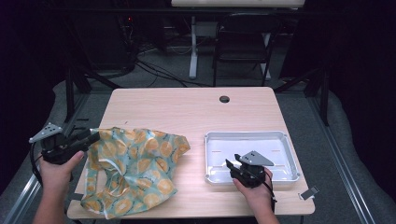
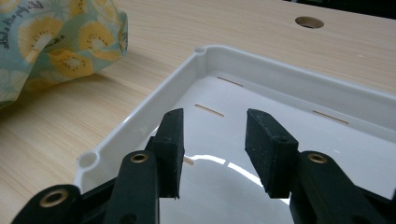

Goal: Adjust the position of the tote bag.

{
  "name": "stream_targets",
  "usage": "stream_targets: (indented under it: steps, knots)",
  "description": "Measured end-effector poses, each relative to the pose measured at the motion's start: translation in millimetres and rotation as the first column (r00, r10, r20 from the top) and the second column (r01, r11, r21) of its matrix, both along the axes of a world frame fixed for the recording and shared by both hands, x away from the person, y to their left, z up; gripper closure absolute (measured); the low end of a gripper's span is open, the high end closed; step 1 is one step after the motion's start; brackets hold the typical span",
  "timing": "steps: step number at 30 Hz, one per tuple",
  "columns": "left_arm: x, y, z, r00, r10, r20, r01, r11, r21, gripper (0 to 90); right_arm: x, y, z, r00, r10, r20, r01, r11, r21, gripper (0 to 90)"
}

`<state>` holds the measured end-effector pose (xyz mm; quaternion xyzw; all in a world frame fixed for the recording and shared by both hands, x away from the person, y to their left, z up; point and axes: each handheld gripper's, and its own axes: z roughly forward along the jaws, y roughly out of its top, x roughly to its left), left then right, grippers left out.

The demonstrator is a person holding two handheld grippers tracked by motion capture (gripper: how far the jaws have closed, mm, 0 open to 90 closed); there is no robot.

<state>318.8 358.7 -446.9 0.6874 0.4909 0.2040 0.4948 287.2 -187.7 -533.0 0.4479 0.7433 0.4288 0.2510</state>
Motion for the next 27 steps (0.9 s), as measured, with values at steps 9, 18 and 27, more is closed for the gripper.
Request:
stream_targets:
  steps: [9, 18, 27]
  knots:
    - [-12.3, 1.3, 7.2, 0.9999, -0.009, -0.006, 0.009, 0.9998, 0.016, 49.4, 6.3, 6.3, 1.3, 0.9998, 0.003, 0.018, -0.003, 1.0, 0.008, 54.1]
    - [-22.0, 4.2, 10.7, 0.9985, -0.045, -0.031, 0.045, 0.999, 0.001, 44.2, 12.8, 9.6, 1.9, 0.9998, 0.016, 0.009, -0.016, 1.0, 0.019, 53.3]
    - [-19.2, 14.7, -7.9, 0.9943, -0.029, -0.103, 0.029, 0.9996, -0.004, 43.2, 19.7, 13.1, 0.6, 0.9996, 0.027, 0.001, -0.027, 0.999, 0.039, 52.7]
